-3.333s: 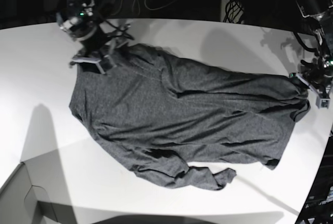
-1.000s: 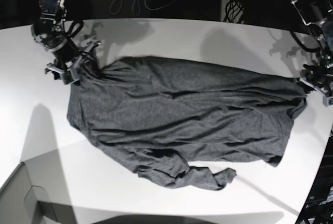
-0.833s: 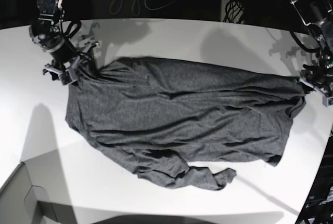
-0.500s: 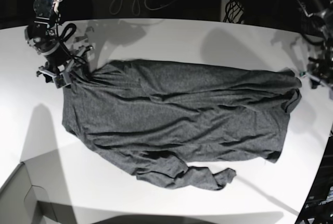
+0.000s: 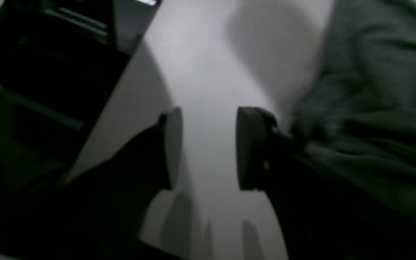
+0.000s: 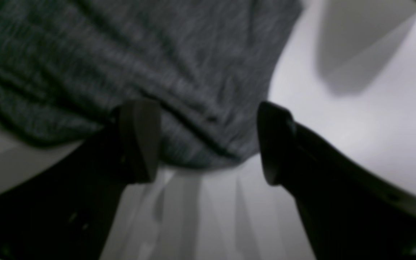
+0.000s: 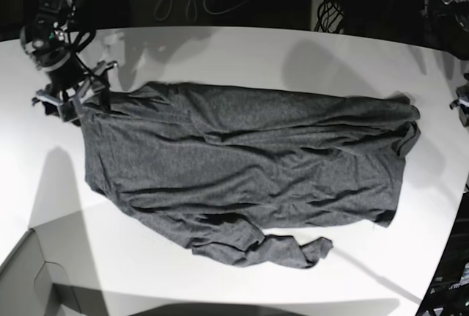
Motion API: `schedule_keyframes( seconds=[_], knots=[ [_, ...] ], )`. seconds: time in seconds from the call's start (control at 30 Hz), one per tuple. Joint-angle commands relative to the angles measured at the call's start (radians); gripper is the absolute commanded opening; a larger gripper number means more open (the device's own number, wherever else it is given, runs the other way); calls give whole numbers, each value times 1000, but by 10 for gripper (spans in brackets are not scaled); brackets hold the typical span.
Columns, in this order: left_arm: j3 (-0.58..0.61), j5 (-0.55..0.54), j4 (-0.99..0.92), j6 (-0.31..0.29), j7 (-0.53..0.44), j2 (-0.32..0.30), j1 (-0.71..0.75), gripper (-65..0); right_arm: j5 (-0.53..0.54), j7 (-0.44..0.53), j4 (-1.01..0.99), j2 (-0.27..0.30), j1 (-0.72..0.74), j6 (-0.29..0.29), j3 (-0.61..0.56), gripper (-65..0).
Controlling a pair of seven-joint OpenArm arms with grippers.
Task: Layout the t-shirt on the table in an organized manner, then fold the t-shirt properly
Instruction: 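Pull the shirt edge with the right gripper away from the left gripper, then grasp the shirt's edge corners with both grippers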
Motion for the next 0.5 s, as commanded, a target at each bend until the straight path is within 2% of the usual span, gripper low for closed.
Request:
schedule_keyframes(
  seconds=[0.0,0.1,0.2,0.27,0.37,0.47],
  knots=[
    [-5,-41,28,-1,-4,7,0,-389,16,23,26,9,-11,-4,3,-227],
    [-2,-61,75,-1,27,110,4,-282,16,25,34,-3,-34,-4,5,-227],
    [-2,36,118,-1,25,214,4,-158,16,26,34,-16,-55,-4,5,-227],
    [-3,117,130,-1,24,265,0,-104,16,26,39,-17,-68,-4,5,-227],
    [-3,186,124,-1,22,297,-7,-73,16,28,40,-17,-81,-4,5,-227],
    [-3,183,123,-1,22,295,-29,-74,16,28,40,-17,-94,-4,5,-227]
  ],
)
